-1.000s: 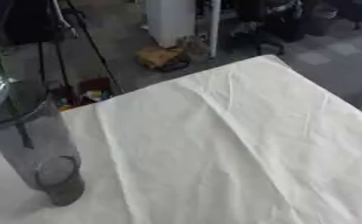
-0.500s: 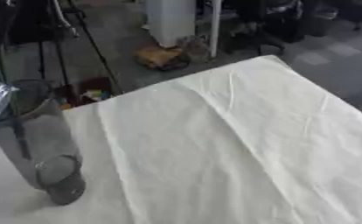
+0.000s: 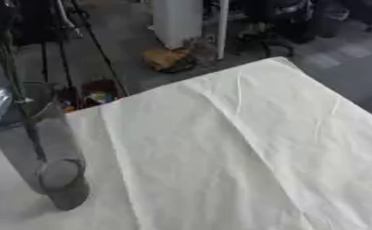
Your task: Arrange flowers into the vase.
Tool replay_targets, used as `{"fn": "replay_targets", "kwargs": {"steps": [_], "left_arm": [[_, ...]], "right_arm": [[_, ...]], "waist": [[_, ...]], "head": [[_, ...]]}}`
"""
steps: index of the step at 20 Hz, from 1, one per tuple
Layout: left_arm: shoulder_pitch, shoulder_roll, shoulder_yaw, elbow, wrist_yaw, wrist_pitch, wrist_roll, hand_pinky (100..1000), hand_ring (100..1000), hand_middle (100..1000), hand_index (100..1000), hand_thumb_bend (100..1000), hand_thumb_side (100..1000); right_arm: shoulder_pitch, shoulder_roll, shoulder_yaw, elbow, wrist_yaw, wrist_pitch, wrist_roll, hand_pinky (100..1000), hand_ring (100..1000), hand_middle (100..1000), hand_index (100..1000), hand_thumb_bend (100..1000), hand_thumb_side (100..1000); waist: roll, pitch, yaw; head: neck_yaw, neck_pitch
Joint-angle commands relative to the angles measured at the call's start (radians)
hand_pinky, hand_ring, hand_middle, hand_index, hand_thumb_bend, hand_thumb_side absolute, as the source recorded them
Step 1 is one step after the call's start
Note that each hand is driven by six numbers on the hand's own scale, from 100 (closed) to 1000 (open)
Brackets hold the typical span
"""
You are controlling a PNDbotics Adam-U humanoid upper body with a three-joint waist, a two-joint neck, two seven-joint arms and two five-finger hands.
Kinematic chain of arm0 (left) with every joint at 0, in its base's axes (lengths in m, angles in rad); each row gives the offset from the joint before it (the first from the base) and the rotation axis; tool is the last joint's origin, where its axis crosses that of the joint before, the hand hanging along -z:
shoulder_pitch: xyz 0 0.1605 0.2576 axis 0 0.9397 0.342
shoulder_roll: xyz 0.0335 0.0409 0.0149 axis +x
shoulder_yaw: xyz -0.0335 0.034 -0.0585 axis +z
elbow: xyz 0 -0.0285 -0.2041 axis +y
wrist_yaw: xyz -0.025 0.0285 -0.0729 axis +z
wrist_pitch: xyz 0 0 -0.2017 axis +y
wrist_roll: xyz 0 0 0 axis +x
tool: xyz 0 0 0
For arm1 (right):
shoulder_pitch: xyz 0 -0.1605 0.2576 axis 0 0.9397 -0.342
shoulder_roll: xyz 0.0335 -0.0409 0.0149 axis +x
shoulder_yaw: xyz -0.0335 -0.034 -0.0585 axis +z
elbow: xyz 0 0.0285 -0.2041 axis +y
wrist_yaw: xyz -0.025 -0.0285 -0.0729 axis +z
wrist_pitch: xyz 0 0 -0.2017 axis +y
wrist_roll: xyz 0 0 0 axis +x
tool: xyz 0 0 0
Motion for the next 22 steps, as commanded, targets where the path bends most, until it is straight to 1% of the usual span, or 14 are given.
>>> {"fn": "replay_targets", "kwargs": {"steps": [1, 2, 3, 5, 7, 8, 10, 12, 16, 17, 18, 19, 20, 22], "left_arm": [[-0.015, 0.019, 0.007, -0.017, -0.013, 0.0, 0.01, 569, 579, 616, 715, 464, 660], [-0.015, 0.019, 0.006, -0.017, -0.015, 0.002, 0.01, 631, 623, 653, 759, 472, 662], [-0.014, 0.02, 0.004, -0.019, -0.017, 0.004, 0.009, 656, 649, 675, 776, 467, 663], [-0.014, 0.021, -0.001, -0.024, -0.021, 0.008, 0.001, 810, 787, 802, 870, 489, 669], [-0.014, 0.022, -0.007, -0.031, -0.026, 0.013, -0.012, 981, 895, 894, 915, 515, 689], [-0.014, 0.023, -0.01, -0.034, -0.027, 0.016, -0.023, 1000, 948, 942, 950, 533, 708], [-0.013, 0.026, -0.015, -0.037, -0.028, 0.026, -0.059, 1000, 1000, 986, 988, 589, 753], [-0.013, 0.031, -0.018, -0.04, -0.03, 0.038, -0.099, 1000, 1000, 1000, 1000, 621, 770], [-0.011, 0.034, -0.014, -0.047, -0.026, 0.058, -0.137, 1000, 1000, 1000, 1000, 341, 633], [-0.01, 0.034, -0.014, -0.049, -0.024, 0.062, -0.139, 1000, 1000, 1000, 1000, 293, 611], [-0.01, 0.034, -0.012, -0.051, -0.021, 0.067, -0.139, 1000, 1000, 1000, 1000, 334, 633], [-0.01, 0.034, -0.01, -0.051, -0.019, 0.071, -0.133, 1000, 1000, 1000, 1000, 454, 697], [-0.01, 0.034, -0.01, -0.051, -0.018, 0.074, -0.127, 1000, 1000, 1000, 1000, 519, 732], [-0.009, 0.037, -0.013, -0.053, -0.018, 0.08, -0.118, 1000, 1000, 1000, 1000, 611, 766]], "right_arm": [[-0.008, -0.018, -0.012, -0.013, -0.01, 0.0, -0.004, 788, 884, 840, 904, 100, 1000], [-0.007, -0.018, -0.012, -0.013, -0.01, 0.0, -0.005, 787, 883, 839, 903, 100, 1000], [-0.007, -0.018, -0.012, -0.013, -0.01, 0.001, -0.006, 787, 883, 839, 903, 100, 1000], [-0.006, -0.018, -0.013, -0.013, -0.01, 0.001, -0.007, 787, 883, 839, 903, 100, 1000], [-0.005, -0.018, -0.013, -0.013, -0.01, 0.002, -0.009, 787, 883, 839, 903, 100, 1000], [-0.005, -0.018, -0.013, -0.013, -0.01, 0.002, -0.009, 787, 882, 839, 902, 100, 1000], [-0.003, -0.019, -0.013, -0.013, -0.01, 0.003, -0.011, 786, 882, 838, 902, 100, 1000], [-0.001, -0.02, -0.014, -0.013, -0.01, 0.003, -0.014, 786, 882, 837, 901, 100, 1000], [0.004, -0.019, -0.014, -0.013, -0.009, 0.005, -0.018, 786, 878, 836, 900, 100, 1000], [0.004, -0.019, -0.014, -0.013, -0.009, 0.006, -0.018, 786, 878, 836, 900, 100, 1000], [0.004, -0.018, -0.014, -0.013, -0.01, 0.006, -0.019, 786, 878, 836, 900, 100, 1000], [0.005, -0.018, -0.014, -0.013, -0.01, 0.007, -0.02, 786, 878, 836, 899, 100, 1000], [0.005, -0.018, -0.014, -0.013, -0.01, 0.007, -0.02, 786, 877, 835, 899, 100, 1000], [0.006, -0.019, -0.015, -0.013, -0.01, 0.006, -0.023, 785, 876, 835, 898, 100, 1000]], "waist": [[-0.015, -0.028, 0.0], [-0.015, -0.028, 0.0], [-0.015, -0.029, 0.001], [-0.016, -0.031, 0.001], [-0.016, -0.032, 0.002], [-0.017, -0.033, 0.003], [-0.018, -0.035, 0.005], [-0.019, -0.037, 0.007], [-0.021, -0.039, 0.012], [-0.022, -0.039, 0.013], [-0.022, -0.039, 0.014], [-0.023, -0.039, 0.014], [-0.024, -0.039, 0.014], [-0.026, -0.04, 0.014]], "head": [[-0.004, -0.006], [-0.004, -0.005], [-0.004, -0.005], [-0.004, -0.004], [-0.003, -0.005], [-0.003, -0.004], [-0.001, 0.002], [0.0, 0.004], [0.003, -0.007], [0.004, -0.007], [0.004, -0.006], [0.005, -0.003], [0.006, 0.0], [0.01, 0.007]]}}
